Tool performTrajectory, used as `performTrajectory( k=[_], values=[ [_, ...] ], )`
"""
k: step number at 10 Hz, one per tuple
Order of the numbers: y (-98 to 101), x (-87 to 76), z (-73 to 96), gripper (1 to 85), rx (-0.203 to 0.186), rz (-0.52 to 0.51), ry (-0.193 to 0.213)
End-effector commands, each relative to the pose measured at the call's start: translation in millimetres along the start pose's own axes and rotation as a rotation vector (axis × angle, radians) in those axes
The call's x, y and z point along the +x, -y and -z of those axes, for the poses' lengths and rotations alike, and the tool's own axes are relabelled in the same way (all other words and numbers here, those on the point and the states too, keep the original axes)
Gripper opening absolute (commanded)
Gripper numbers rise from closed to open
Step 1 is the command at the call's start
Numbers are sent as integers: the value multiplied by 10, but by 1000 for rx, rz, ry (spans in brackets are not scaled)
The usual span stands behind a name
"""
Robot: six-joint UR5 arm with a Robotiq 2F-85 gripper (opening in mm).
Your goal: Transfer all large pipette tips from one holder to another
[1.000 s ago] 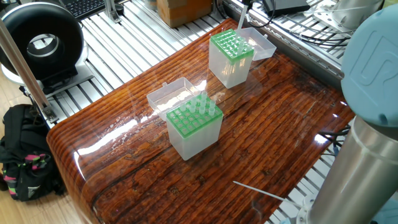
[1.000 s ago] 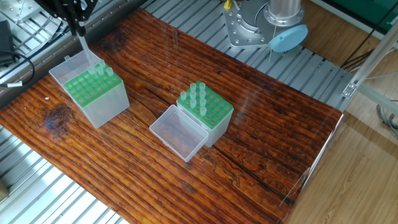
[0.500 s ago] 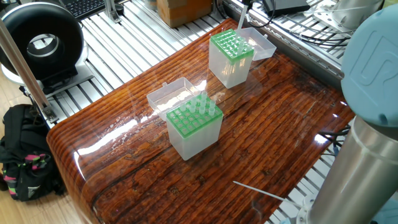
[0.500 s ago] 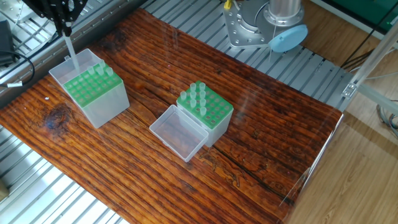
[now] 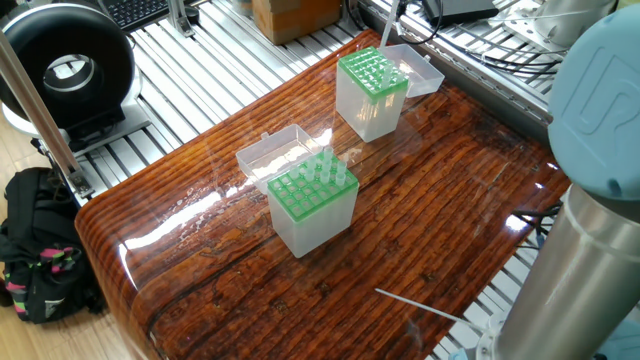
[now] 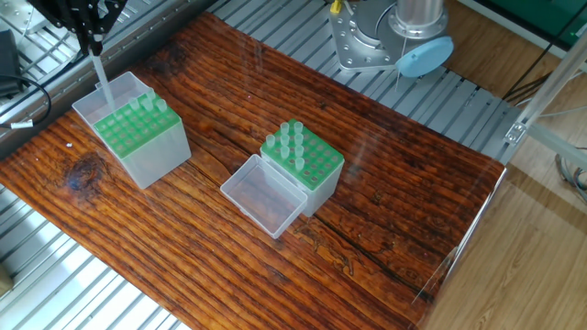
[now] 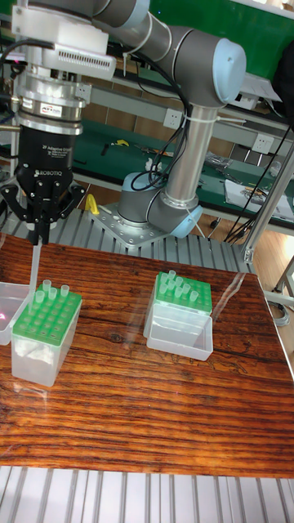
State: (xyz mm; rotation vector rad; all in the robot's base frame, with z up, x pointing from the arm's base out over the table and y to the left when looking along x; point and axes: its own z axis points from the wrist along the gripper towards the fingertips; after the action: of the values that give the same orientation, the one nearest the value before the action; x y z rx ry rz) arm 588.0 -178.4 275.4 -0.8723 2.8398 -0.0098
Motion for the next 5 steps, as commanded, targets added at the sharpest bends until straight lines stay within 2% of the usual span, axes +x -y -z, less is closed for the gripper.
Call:
performTrajectory(
  k=[1, 5],
  values=[
    [-45, 0, -11, 10, -23, -10, 8],
    [-27, -16, -16, 10, -17, 0, 17]
  ],
)
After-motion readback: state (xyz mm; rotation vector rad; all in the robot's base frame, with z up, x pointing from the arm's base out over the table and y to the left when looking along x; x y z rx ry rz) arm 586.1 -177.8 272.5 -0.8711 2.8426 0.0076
